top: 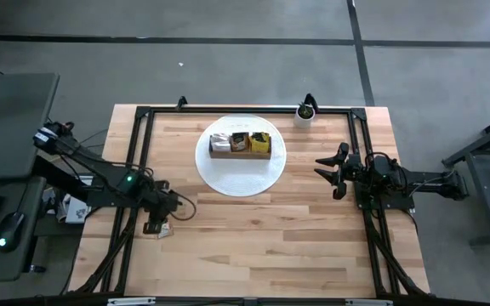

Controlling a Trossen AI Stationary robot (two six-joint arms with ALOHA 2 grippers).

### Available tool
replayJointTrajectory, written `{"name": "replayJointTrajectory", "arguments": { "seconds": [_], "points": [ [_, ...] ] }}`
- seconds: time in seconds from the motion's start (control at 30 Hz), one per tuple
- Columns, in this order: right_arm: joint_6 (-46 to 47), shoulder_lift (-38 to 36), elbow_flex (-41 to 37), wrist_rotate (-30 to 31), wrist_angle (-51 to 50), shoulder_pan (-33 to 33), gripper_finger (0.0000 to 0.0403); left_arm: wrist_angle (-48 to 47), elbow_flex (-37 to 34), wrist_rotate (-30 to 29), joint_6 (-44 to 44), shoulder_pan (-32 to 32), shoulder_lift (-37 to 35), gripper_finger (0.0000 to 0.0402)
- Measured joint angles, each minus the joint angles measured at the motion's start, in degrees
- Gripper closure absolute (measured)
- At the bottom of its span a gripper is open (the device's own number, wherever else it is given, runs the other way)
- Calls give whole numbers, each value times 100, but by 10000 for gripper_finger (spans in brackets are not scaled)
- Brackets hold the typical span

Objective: Pick & Place Tea
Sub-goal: Put the brown tea bag into the middle section of the wooden organizer

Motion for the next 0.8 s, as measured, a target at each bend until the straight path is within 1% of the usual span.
{"name": "replayJointTrajectory", "arguments": {
  "seconds": [0.17,0.33,0.5,0.8],
  "points": [
    [0,0,0,0,-3,-1,250,186,-209,4,-522,-363,0,254],
    [0,0,0,0,-2,-2,250,533,-494,-10,-1107,-530,0,254],
    [0,-1,0,0,-4,-1,250,523,-637,-90,-1307,-518,0,254],
    [0,0,0,0,-4,0,250,431,-656,-294,-1515,-518,0,254]
  ]
}}
